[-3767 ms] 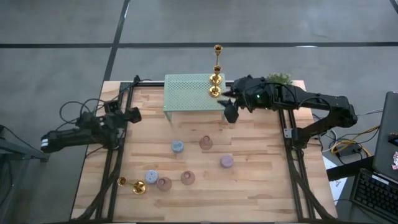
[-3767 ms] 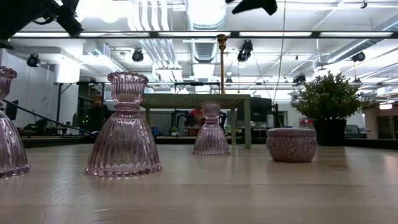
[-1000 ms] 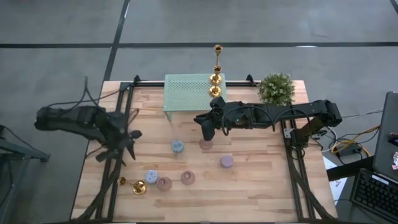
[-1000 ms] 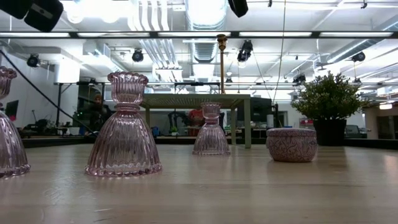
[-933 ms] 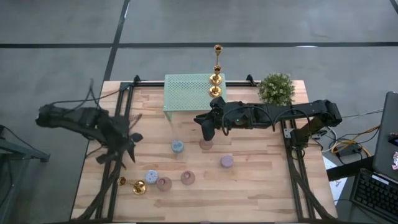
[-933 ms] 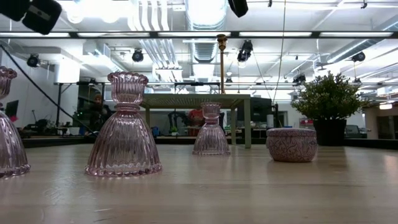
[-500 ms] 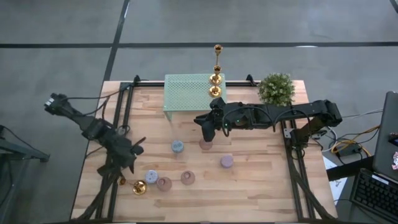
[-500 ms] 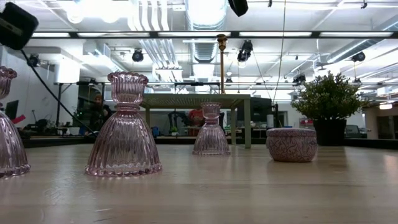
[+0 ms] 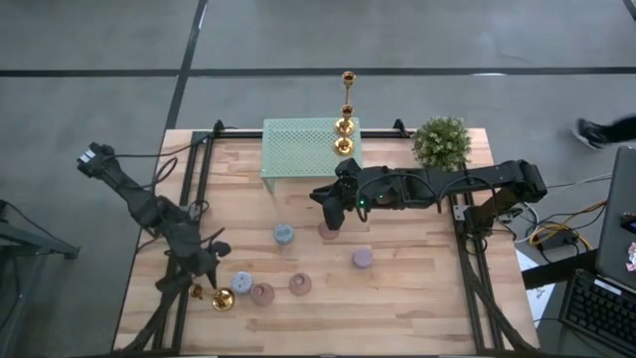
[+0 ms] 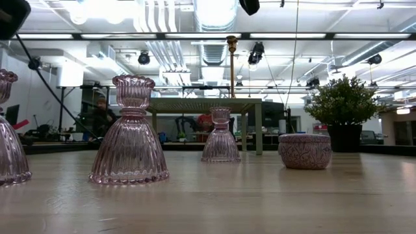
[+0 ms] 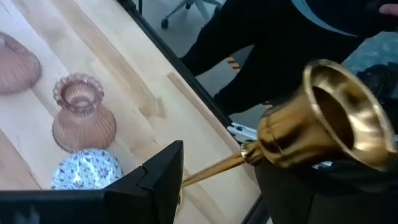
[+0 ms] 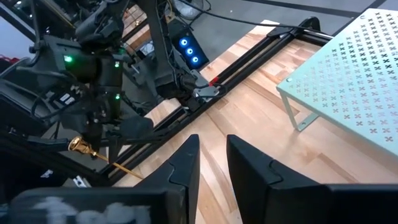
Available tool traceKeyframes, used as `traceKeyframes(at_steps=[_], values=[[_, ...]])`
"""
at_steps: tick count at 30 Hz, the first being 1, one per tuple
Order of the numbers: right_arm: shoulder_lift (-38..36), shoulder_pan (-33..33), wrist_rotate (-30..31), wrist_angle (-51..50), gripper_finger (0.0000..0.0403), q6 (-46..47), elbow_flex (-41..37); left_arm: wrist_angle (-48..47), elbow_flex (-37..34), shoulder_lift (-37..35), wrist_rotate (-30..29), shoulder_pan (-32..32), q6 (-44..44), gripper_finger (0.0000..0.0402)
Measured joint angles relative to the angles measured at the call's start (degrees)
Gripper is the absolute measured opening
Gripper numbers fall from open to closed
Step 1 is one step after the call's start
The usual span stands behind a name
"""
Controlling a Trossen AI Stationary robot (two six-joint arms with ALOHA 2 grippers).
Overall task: Pick & Place candle stick holders
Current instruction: Put the gold candle holder aligned with the other gold candle holders on the shelf
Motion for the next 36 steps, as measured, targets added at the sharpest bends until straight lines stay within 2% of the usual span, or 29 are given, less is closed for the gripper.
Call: traceKeyframes(at_steps=[7,16,25,30,36], values=[[0.00,0.21,0.04,0.03,0.0071,0.14,0.00,0.29,0.00,2.73,-0.50,-1.40,-2.53,0.0180],[0.00,0.24,0.08,0.25,0.0075,0.16,0.00,3.53,0.00,3.61,-0.76,-1.41,-2.93,0.0090],[0.21,0.24,0.07,0.74,0.0063,0.65,0.00,4.12,0.00,3.38,-1.14,-1.41,-2.90,0.0027],[0.59,0.41,-0.07,3.32,0.0068,0.79,0.00,4.66,0.19,2.93,-3.45,-1.41,-3.85,0.0021],[0.74,0.65,-0.81,3.38,0.0073,1.04,-0.11,4.54,2.96,1.63,-10.25,-1.14,-7.44,0.0028]])
